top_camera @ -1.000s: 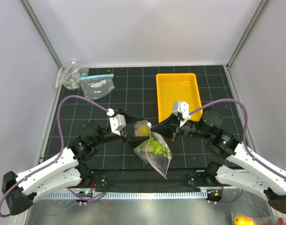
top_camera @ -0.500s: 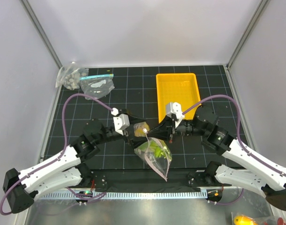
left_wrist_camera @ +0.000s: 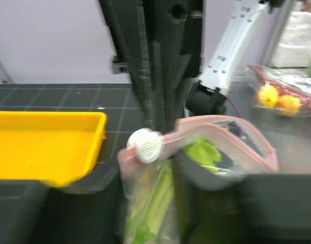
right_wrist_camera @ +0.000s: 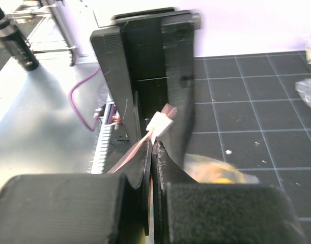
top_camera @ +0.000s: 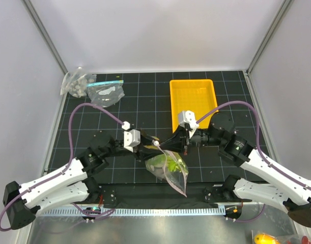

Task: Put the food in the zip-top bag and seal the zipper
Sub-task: Zip the zipper food storage bag at the center of the board.

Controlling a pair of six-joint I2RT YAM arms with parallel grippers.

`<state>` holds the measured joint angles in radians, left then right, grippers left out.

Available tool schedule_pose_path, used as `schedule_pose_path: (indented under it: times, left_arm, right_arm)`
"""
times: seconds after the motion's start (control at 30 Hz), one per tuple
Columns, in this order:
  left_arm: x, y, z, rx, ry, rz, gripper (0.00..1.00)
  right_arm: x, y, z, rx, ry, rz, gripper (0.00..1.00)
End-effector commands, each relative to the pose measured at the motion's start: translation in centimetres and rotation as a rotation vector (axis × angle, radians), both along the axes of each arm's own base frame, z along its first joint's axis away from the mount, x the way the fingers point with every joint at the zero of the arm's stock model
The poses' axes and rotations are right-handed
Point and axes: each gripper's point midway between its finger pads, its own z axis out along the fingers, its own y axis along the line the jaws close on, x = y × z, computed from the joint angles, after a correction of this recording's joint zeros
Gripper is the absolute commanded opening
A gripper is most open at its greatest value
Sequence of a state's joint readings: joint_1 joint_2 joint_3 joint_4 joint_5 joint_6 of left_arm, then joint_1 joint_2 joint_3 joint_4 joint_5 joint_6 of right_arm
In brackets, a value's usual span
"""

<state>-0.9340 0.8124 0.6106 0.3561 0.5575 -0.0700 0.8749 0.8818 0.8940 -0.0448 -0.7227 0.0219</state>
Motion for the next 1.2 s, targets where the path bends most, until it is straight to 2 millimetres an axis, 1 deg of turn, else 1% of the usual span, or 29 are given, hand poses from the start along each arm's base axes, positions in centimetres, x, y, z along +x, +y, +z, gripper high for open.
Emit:
schedule_pose_path:
  times: [0.0,0.03,0.1,0.13,0.2,0.23,0.3,0.33,0.5,0.63,0.67,0.83,1.03,1.17]
  left_arm:
    - [-0.1,-0.6,2.1,-0.028,-0.041,-0.031,0.28]
    - [0.1,-0.7,2.0,-0.011,-0.031,-0.023,0.22]
    - [0.7,-0.9,1.8,0.001,-0.021,0.002,0.07]
    - [0.9,-0.9,1.8,0.001,-0.017,0.014,0.00]
    - [1.4,-0.8,1.9,-0.006,-0.009,0.048,0.00]
    - [1.6,-0.6,2.0,-0.011,-0.002,0.062,0.00]
    - [1.9,-0.6,1.9,-0.004,0.014,0.076,0.00]
    - [1.8,-0.7,1.9,-0.002,0.018,0.071,0.00]
    - [1.7,-1.1,1.6,0.020,0.035,0.053,0.00]
    - [1.6,-1.5,1.4,0.037,0.046,0.028,0.00]
    - [1.5,-1.7,1.1,0.049,0.055,0.014,0.01]
    - [1.1,-2.4,0.9,0.070,0.073,-0.029,0.00]
    - [0.4,-2.7,0.5,0.084,0.083,-0.078,0.00]
    - [0.1,-2.7,0.6,0.082,0.077,-0.095,0.00]
  right_arm:
    - [-0.4,-0.5,2.3,0.066,-0.057,-0.007,0.01]
    - [-0.2,-0.6,3.0,0.097,-0.076,-0.025,0.01]
    - [0.5,-0.8,3.0,0.105,-0.079,-0.071,0.01]
    - [0.6,-0.9,3.0,0.107,-0.081,-0.083,0.06]
    - [1.2,-1.0,3.0,0.110,-0.080,-0.122,0.18]
    - [1.4,-1.1,3.1,0.113,-0.084,-0.137,0.30]
    - [1.8,-1.2,2.8,0.117,-0.085,-0.160,0.43]
    - [2.1,-1.3,3.1,0.131,-0.094,-0.180,0.49]
    - [1.3,-2.0,3.5,0.171,-0.127,-0.168,0.52]
    - [0.2,-2.3,3.9,0.197,-0.155,-0.122,0.50]
    - [0.0,-2.3,4.0,0.199,-0.158,-0.113,0.50]
    - [0.5,-1.9,3.4,0.172,-0.144,-0.121,0.48]
    - [0.9,-1.9,3.4,0.176,-0.141,-0.144,0.50]
    - [1.4,-1.9,3.3,0.174,-0.134,-0.171,0.52]
